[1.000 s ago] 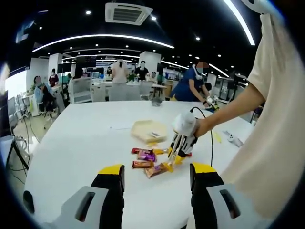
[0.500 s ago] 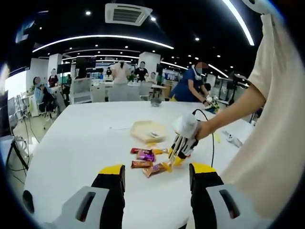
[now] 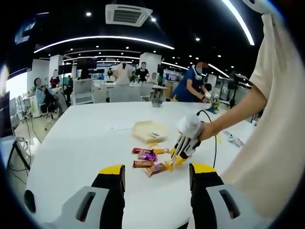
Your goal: Place the target food into the container with the food tongs after gripping and lifting it, then release it inside without dropping or visibly crushing the food.
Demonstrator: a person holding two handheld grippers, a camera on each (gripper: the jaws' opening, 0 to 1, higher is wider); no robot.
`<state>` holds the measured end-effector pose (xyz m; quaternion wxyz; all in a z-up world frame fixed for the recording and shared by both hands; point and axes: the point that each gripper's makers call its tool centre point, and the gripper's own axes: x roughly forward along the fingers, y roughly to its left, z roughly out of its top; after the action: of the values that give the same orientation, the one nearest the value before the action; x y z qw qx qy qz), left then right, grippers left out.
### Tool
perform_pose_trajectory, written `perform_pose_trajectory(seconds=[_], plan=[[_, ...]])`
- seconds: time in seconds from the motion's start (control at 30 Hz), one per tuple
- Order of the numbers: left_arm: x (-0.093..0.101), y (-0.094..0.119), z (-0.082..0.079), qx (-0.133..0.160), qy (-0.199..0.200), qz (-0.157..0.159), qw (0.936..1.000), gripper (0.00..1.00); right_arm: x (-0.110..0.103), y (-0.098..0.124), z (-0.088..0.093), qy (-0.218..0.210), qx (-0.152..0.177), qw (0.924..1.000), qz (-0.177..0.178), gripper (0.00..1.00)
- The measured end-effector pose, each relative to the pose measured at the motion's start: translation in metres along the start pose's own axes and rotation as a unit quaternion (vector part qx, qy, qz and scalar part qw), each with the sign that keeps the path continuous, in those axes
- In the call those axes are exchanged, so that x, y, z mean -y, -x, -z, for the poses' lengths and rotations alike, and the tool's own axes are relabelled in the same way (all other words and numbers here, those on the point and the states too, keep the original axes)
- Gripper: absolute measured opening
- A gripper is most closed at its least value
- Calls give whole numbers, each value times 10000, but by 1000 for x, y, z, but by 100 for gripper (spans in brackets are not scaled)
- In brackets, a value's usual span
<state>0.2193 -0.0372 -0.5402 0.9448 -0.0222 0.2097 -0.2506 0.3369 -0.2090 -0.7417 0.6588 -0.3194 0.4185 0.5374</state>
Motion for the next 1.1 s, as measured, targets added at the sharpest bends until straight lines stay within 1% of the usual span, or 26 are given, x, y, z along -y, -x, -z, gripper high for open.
perform_pose_trajectory(seconds=[0.3, 0.57, 0.77, 0.87, 1.1], plan=[[1, -2, -3, 30, -48, 49, 10000, 53, -3, 6, 1, -17, 17, 10000, 34, 22], [3, -4, -4, 48, -94, 108, 9999, 53, 3, 17, -1, -55, 112, 9998, 150, 22], [6, -5, -5, 68, -115, 146, 9998, 53, 10, 28, -8, -106, 263, 9992, 290, 22], [8, -6, -5, 61, -155, 185, 9997, 53, 12, 33, -16, -187, 403, 9985, 332, 22], [12, -6, -7, 102, -191, 246, 9995, 55, 17, 42, -25, -177, 523, 9975, 440, 22]])
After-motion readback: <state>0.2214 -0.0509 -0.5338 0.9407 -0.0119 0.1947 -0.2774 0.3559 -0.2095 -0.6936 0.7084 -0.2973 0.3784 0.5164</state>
